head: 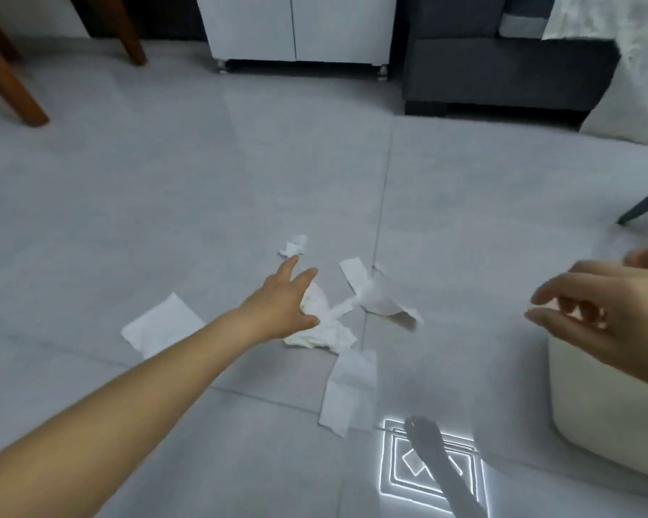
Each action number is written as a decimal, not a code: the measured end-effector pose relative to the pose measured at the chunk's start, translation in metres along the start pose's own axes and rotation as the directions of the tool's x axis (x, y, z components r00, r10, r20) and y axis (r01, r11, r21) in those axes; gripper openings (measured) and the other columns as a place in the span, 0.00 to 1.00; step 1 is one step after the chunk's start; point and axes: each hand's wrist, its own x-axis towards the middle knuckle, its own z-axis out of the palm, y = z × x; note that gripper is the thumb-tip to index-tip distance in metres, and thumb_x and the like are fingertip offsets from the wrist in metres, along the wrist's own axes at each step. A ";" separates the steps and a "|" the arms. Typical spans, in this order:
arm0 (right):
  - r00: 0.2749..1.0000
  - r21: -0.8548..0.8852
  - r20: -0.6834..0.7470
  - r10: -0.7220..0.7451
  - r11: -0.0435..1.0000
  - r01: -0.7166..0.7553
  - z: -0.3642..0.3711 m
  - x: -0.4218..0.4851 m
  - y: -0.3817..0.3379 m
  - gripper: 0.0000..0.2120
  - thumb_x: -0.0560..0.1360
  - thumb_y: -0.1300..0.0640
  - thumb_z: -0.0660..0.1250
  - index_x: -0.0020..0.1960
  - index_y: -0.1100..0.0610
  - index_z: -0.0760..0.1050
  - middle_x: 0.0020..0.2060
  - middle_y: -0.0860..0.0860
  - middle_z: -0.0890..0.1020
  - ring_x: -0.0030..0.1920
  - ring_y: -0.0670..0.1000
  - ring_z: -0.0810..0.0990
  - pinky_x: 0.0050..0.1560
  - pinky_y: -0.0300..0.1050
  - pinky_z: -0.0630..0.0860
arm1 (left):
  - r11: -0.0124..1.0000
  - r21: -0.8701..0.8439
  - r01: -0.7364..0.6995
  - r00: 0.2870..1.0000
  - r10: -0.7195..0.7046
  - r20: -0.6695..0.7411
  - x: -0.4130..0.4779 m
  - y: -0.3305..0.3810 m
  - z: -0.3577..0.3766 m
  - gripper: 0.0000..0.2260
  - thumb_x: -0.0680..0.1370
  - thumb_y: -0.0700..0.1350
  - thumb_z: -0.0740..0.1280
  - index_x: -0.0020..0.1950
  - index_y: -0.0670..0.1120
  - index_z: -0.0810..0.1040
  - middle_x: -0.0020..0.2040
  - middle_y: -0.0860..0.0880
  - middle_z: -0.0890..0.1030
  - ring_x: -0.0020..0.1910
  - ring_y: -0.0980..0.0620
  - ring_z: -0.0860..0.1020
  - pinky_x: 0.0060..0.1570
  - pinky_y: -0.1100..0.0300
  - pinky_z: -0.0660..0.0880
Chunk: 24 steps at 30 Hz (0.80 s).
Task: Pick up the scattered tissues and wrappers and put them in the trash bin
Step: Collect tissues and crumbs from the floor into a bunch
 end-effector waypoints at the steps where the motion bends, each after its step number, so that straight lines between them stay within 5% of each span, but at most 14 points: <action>1: 0.996 -0.056 0.092 -0.006 0.998 0.011 0.016 0.014 -0.021 0.19 0.69 0.28 0.53 0.45 0.39 0.72 0.35 0.37 0.72 0.29 0.38 0.71 0.28 0.41 0.72 | 0.992 -0.090 0.089 0.996 -0.089 0.004 0.001 -0.021 0.013 0.37 0.73 0.55 0.69 0.76 0.53 0.52 0.77 0.47 0.44 0.74 0.42 0.57 0.69 0.50 0.62; 4: 0.910 -0.139 0.412 0.040 0.990 0.019 0.094 0.041 -0.065 0.20 0.68 0.31 0.58 0.55 0.38 0.70 0.45 0.37 0.72 0.39 0.42 0.75 0.39 0.41 0.72 | 0.924 -0.308 0.228 0.973 -0.228 0.037 -0.006 -0.062 0.067 0.34 0.74 0.52 0.69 0.75 0.51 0.56 0.76 0.43 0.50 0.72 0.43 0.61 0.70 0.54 0.61; 7: 0.775 -0.075 0.622 0.114 0.993 -0.086 0.173 0.057 -0.100 0.26 0.69 0.36 0.65 0.64 0.43 0.65 0.59 0.44 0.70 0.53 0.48 0.76 0.48 0.44 0.74 | 0.915 -0.334 0.227 0.974 -0.210 0.085 -0.010 -0.082 0.104 0.33 0.74 0.53 0.68 0.75 0.52 0.57 0.76 0.44 0.52 0.72 0.43 0.60 0.69 0.56 0.59; 12: 0.786 0.008 0.566 0.248 0.952 -0.307 0.253 0.058 -0.135 0.36 0.65 0.41 0.72 0.67 0.45 0.58 0.60 0.51 0.64 0.51 0.55 0.76 0.44 0.46 0.74 | 0.849 -0.458 0.264 0.925 -0.357 -0.128 -0.005 -0.108 0.108 0.27 0.75 0.48 0.67 0.72 0.46 0.64 0.72 0.42 0.63 0.72 0.45 0.60 0.70 0.57 0.57; 16: 0.780 0.055 0.584 0.223 0.948 -0.313 0.263 0.059 -0.134 0.09 0.71 0.52 0.66 0.42 0.47 0.65 0.46 0.50 0.70 0.46 0.54 0.75 0.42 0.46 0.72 | 0.865 -0.455 0.210 0.937 -0.312 -0.159 -0.004 -0.113 0.123 0.26 0.75 0.47 0.67 0.71 0.44 0.65 0.70 0.42 0.66 0.72 0.47 0.61 0.70 0.57 0.55; 18: 0.781 0.078 0.602 0.168 0.961 -0.267 0.254 0.064 -0.126 0.15 0.72 0.55 0.65 0.33 0.47 0.61 0.38 0.48 0.71 0.43 0.52 0.73 0.39 0.46 0.70 | 0.869 -0.459 0.185 0.937 -0.297 -0.184 -0.001 -0.110 0.129 0.26 0.75 0.47 0.68 0.71 0.44 0.66 0.70 0.42 0.66 0.71 0.46 0.61 0.69 0.58 0.54; 20: 0.822 0.148 0.555 0.129 0.957 -0.250 0.234 0.077 -0.112 0.11 0.71 0.54 0.68 0.34 0.48 0.68 0.35 0.44 0.71 0.42 0.51 0.73 0.37 0.45 0.68 | 0.861 -0.478 0.172 0.935 -0.295 -0.196 0.003 -0.106 0.130 0.25 0.75 0.46 0.68 0.71 0.44 0.67 0.70 0.42 0.66 0.71 0.46 0.62 0.69 0.58 0.55; 22: 0.901 0.150 0.422 0.101 0.972 -0.179 0.215 0.102 -0.093 0.04 0.70 0.53 0.71 0.42 0.52 0.77 0.41 0.47 0.75 0.46 0.54 0.74 0.40 0.46 0.71 | 0.851 -0.496 0.170 0.934 -0.300 -0.194 0.006 -0.104 0.130 0.26 0.75 0.46 0.68 0.71 0.45 0.67 0.70 0.42 0.66 0.71 0.46 0.62 0.70 0.56 0.56; 24: 0.937 0.001 0.342 0.067 0.997 -0.072 0.208 0.132 -0.074 0.09 0.69 0.52 0.72 0.47 0.53 0.81 0.56 0.52 0.76 0.56 0.58 0.71 0.50 0.50 0.73 | 0.847 -0.505 0.167 0.935 -0.299 -0.191 0.005 -0.103 0.129 0.26 0.74 0.46 0.68 0.71 0.44 0.66 0.70 0.42 0.66 0.71 0.45 0.62 0.70 0.55 0.57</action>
